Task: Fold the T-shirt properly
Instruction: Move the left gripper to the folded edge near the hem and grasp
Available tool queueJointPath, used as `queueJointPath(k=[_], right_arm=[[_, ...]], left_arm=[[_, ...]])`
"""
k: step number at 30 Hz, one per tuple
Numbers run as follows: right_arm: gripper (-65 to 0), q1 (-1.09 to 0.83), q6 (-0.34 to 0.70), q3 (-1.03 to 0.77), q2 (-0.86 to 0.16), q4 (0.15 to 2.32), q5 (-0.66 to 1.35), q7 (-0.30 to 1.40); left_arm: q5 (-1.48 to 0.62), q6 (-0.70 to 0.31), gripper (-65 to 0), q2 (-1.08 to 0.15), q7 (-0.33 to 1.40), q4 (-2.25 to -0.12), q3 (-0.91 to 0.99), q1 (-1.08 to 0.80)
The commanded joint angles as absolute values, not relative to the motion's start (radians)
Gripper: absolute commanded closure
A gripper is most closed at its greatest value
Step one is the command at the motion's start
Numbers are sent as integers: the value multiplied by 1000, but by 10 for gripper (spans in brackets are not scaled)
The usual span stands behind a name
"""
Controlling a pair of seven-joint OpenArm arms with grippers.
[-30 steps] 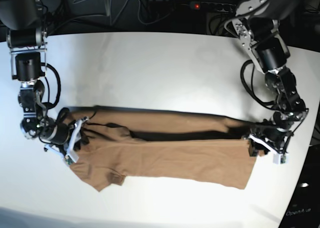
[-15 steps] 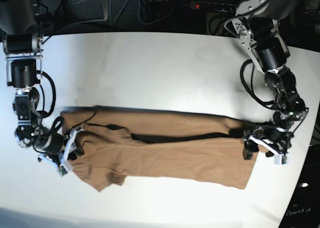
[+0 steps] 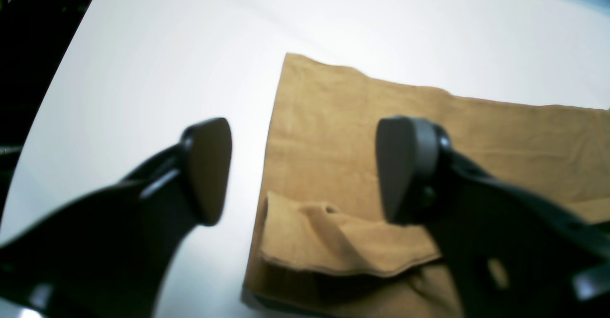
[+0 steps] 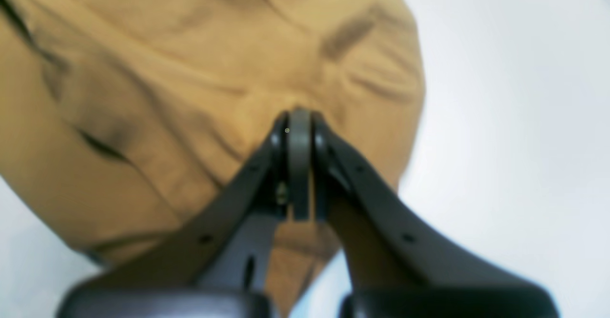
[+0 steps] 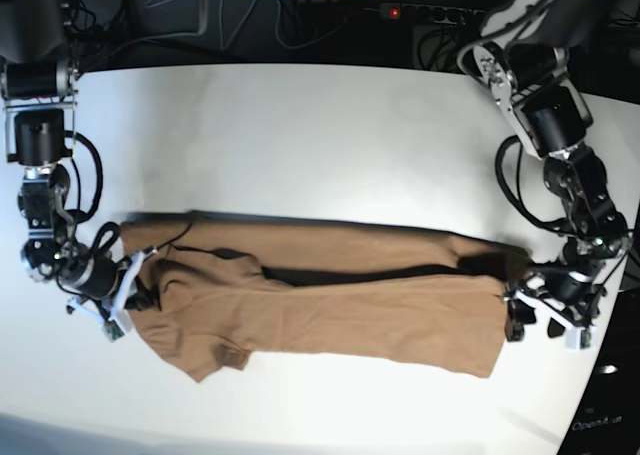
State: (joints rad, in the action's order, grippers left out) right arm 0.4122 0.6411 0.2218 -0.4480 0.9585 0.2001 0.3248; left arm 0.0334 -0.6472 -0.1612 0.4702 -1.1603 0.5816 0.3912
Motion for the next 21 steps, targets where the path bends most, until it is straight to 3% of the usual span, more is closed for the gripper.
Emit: queueJointPath(k=[1, 7, 21], right_arm=[[-4, 421, 618, 214, -463, 974, 213, 305], [-4, 357, 559, 214, -470, 975, 214, 303], [-4, 302, 555, 137, -469, 975, 214, 303]], left_arm=[[18, -650, -381, -170, 450, -1193, 581, 414], [18, -651, -15, -183, 556, -1237, 579, 360], [7, -653, -31, -196, 608, -1514, 383, 128]])
